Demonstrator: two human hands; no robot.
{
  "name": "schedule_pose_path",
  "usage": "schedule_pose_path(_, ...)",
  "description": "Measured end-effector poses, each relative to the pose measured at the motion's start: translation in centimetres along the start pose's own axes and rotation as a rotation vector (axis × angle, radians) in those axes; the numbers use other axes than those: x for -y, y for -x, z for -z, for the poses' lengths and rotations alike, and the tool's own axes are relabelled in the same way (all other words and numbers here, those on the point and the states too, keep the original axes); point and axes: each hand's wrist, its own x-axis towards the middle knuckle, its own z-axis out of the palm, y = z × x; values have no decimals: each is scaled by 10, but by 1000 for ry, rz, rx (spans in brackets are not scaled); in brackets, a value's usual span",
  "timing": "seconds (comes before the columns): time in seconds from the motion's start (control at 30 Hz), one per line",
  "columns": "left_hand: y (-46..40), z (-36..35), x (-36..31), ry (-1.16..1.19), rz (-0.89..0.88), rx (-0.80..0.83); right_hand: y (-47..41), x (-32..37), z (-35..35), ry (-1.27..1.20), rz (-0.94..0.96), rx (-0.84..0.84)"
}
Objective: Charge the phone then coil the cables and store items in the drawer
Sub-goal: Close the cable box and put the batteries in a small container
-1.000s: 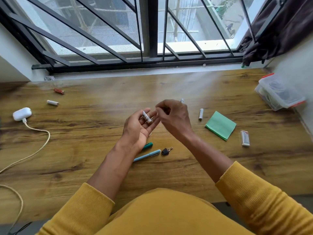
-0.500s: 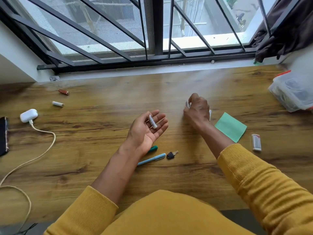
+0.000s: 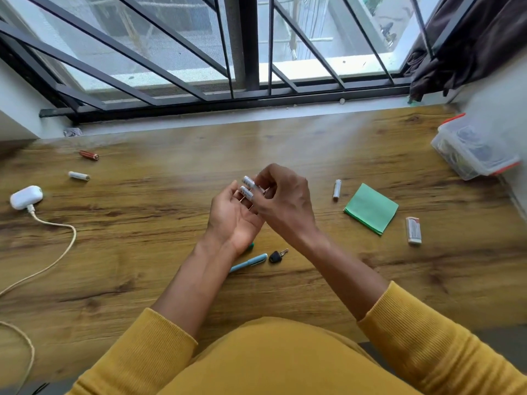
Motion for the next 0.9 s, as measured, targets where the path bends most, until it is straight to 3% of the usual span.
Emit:
schedule_pose_path(0.3,-3,1,4,44,5,-12,-5,-37,21,160,-43,-62)
schedule_pose_path(0.5,-4,-2,5,22,7,6,-27,-100,61,491,-393,14)
schedule_pose_path(0.63,-3,-4,9,16,33,17,-27,-117,69,601,-455,58)
schedule_pose_path(0.77,-2,-5,10,14,59,35,-28,-120,65,612,-409,28)
schedule_pose_path(0.9,-1,-5,9,17,67,45,-27,-103,61,399,-379,-59)
